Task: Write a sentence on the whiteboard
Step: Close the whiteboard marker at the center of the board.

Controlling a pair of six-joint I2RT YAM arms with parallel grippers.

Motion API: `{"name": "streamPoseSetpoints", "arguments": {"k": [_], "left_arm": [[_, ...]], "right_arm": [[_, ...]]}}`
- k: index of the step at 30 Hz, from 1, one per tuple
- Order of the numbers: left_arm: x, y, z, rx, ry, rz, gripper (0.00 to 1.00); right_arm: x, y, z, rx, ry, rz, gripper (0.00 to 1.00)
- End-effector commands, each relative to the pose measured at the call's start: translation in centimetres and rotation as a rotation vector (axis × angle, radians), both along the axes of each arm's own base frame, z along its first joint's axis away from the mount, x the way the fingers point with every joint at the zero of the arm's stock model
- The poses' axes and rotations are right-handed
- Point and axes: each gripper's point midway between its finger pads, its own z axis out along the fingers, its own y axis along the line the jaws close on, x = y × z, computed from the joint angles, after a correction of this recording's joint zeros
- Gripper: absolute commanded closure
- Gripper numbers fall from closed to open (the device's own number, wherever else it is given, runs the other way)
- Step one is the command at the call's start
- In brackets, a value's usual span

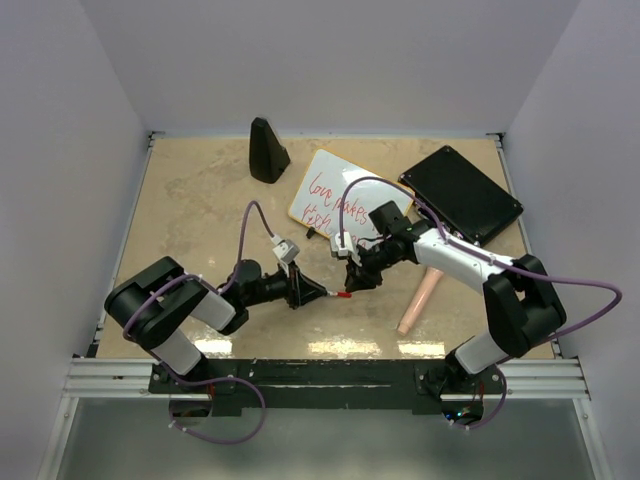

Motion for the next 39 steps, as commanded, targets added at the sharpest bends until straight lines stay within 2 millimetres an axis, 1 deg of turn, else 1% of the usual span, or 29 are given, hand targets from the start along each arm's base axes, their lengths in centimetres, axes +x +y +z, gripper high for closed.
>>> {"name": "streamPoseSetpoints", "arguments": {"k": [1,3,4,6,7,9,12,14,18,26,27,29,30,31,33,34,35,37,38,39], "left_arm": [[1.0,-0.5,3.3,-0.095,-0.104,0.011,1.0],[1.3,-0.6,3.3,-0.093,-0.104,0.012,1.0],[1.3,-0.6,3.2,-0.092,-0.103,0.012,1.0],[1.4,-0.5,3.3,-0.102,-0.102,0.013,1.0],[1.3,-0.5,3.3,-0.106,-0.1,0.012,1.0],[1.3,-0.5,3.7,-0.125,-0.107,0.014,1.0],[1.2,-0.5,4.0,-0.141,-0.108,0.008,1.0],[1.2,-0.5,4.4,-0.15,-0.115,0.007,1.0],[1.2,-0.5,4.5,-0.153,-0.118,0.004,1.0],[1.2,-0.5,4.5,-0.154,-0.117,0.004,1.0],[1.2,-0.5,4.5,-0.155,-0.117,0.004,1.0],[1.2,-0.6,4.5,-0.156,-0.114,0.003,1.0],[1.2,-0.6,4.6,-0.159,-0.115,0.005,1.0],[1.2,-0.6,4.5,-0.159,-0.113,0.005,1.0],[1.2,-0.6,4.5,-0.159,-0.113,0.003,1.0],[1.3,-0.6,4.5,-0.16,-0.112,0.005,1.0],[1.2,-0.6,4.5,-0.161,-0.113,0.005,1.0],[1.3,-0.5,4.5,-0.159,-0.11,0.01,1.0],[1.3,-0.5,4.5,-0.161,-0.109,0.01,1.0],[1.3,-0.6,4.6,-0.162,-0.112,0.01,1.0]], "right_arm": [[0.7,0.7,2.9,0.063,-0.045,0.009,0.76],[0.9,0.7,3.5,0.069,-0.06,0.009,0.73],[0.9,0.4,3.7,0.065,-0.055,0.008,0.68],[1.2,0.3,4.8,0.075,-0.079,0.008,0.62],[1.4,-0.1,5.2,0.075,-0.078,0.001,0.57],[1.5,-0.4,6.0,0.083,-0.113,0.012,0.52],[1.1,-1.1,5.1,0.063,-0.138,0.056,0.41],[0.4,-1.4,3.6,0.045,-0.101,0.079,0.35],[0.8,-1.3,2.0,0.038,-0.093,0.067,0.31],[1.6,-0.5,-0.5,0.003,-0.057,0.032,0.29],[1.3,-0.2,-0.7,-0.005,-0.047,0.033,0.29],[1.5,0.1,-1.3,-0.026,-0.062,0.032,0.29],[1.2,0.4,-1.5,-0.035,-0.056,0.031,0.3],[1.6,0.5,-1.7,-0.042,-0.069,0.02,0.31],[1.7,0.6,-2.1,-0.056,-0.059,0.014,0.33],[1.8,0.7,-2.2,-0.058,-0.057,0.01,0.34],[1.8,0.6,-2.3,-0.066,-0.057,0.008,0.4],[1.7,0.7,-2.6,-0.073,-0.053,0.012,0.45],[1.6,0.8,-2.7,-0.077,-0.052,0.013,0.5],[1.5,0.8,-2.8,-0.079,-0.05,0.016,0.53]]}}
